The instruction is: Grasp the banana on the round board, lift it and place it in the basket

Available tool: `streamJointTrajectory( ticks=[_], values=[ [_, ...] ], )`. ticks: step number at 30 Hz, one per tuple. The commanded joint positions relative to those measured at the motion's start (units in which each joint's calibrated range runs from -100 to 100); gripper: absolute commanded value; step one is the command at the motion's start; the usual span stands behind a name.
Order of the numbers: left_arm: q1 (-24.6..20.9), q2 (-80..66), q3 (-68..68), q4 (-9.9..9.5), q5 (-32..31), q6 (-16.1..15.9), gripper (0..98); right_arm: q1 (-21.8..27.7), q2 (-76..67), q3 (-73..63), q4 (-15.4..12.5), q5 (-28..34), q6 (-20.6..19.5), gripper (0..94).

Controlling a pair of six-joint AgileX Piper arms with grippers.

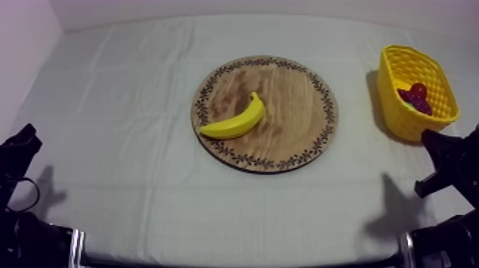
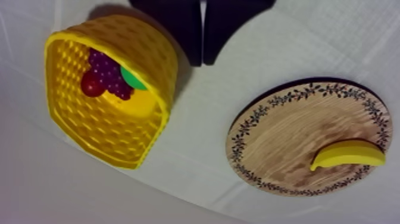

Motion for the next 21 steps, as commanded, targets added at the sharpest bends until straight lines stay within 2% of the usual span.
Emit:
streamJointTrajectory(
  ticks=[1, 12, 21],
  values=[
    [0.0, 0.0, 0.0, -0.02, 0.0, 0.0, 0.1, -0.2, 0.0, 0.0, 0.0, 0.0, 0.1, 0.4],
    [0.0, 0.0, 0.0, -0.02, 0.0, 0.0, 0.1, -10.2, 0.0, 0.0, 0.0, 0.0, -1.4, 0.5],
    [0.0, 0.0, 0.0, -0.02, 0.0, 0.0, 0.1, -13.3, 0.0, 0.0, 0.0, 0.0, -1.0, 0.4]
  ],
)
